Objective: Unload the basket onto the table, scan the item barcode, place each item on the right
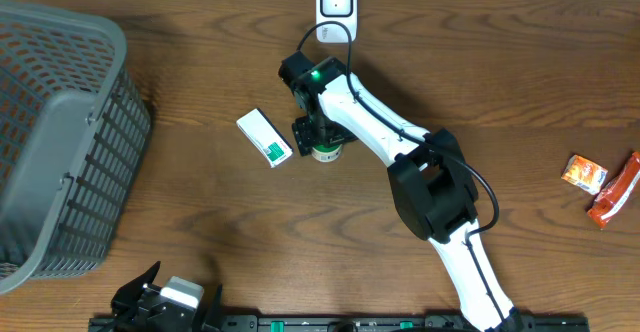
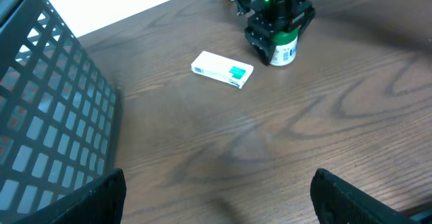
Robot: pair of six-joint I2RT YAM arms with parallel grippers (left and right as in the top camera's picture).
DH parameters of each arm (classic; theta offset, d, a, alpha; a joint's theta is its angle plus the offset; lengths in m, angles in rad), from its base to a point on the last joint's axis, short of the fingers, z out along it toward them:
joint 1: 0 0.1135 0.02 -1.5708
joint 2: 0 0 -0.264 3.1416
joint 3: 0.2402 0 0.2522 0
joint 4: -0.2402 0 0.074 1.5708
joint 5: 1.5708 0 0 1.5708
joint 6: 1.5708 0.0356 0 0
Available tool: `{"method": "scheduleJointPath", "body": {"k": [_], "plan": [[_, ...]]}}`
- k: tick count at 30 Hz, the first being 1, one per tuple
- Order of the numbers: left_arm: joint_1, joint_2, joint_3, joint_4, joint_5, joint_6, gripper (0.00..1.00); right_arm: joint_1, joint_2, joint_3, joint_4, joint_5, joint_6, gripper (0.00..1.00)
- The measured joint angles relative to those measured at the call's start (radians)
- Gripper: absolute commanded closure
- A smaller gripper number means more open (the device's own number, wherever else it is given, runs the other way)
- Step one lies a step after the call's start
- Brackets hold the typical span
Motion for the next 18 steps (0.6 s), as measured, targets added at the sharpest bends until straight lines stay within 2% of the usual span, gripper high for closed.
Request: {"method": "scheduleJointPath", "body": {"k": [4, 14, 18], "plan": [[0.0, 0.0, 0.0, 0.0, 0.0, 0.0, 0.14, -0.003, 0.0, 0.003, -0.016, 0.0, 0.041, 0.09], [0.0, 0.0, 0.0, 0.0, 0.0, 0.0, 0.14, -0.002, 0.0, 0.006, -0.01, -0.026, 0.153, 0.18], [0.0, 0.0, 0.0, 0.0, 0.0, 0.0, 0.14, -0.001, 0.0, 0.006, 0.006, -0.03, 0.184, 0.3]]}}
